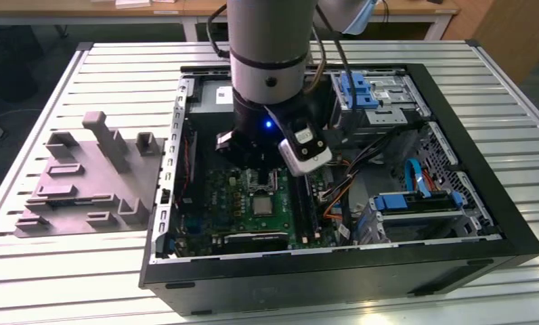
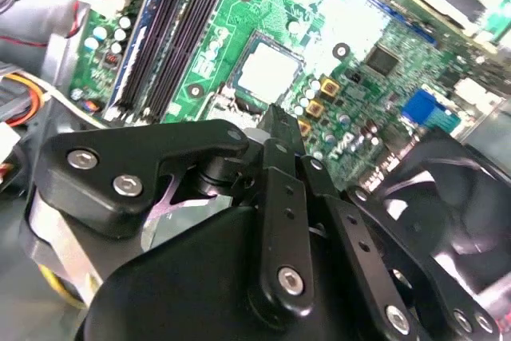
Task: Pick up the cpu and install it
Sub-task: 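Close the cpu cover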
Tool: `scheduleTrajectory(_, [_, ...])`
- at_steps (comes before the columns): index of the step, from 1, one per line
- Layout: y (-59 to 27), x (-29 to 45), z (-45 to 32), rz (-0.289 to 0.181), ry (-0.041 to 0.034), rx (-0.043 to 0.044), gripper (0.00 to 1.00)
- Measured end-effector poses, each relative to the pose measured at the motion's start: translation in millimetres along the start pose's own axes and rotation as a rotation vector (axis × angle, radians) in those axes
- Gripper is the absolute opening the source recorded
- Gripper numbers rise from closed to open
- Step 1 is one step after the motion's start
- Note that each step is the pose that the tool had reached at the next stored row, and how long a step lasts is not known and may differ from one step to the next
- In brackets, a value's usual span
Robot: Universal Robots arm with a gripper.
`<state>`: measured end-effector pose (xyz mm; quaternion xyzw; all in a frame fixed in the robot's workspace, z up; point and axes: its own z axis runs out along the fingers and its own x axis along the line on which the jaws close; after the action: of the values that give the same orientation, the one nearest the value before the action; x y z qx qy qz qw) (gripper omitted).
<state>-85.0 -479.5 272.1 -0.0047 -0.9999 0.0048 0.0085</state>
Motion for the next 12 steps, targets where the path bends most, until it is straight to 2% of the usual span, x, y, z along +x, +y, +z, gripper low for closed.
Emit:
scheduleTrajectory(1, [0.1,0.1,-3.3,0.0,-0.0004,-0.0001,0.11])
scheduleTrajectory(5, [0.1,0.1,-3.6,-0.002,-0.0006,0.0,0.11])
scheduleTrajectory(12, [0.1,0.1,-3.0,-0.125,-0.0018,0.0022,0.11])
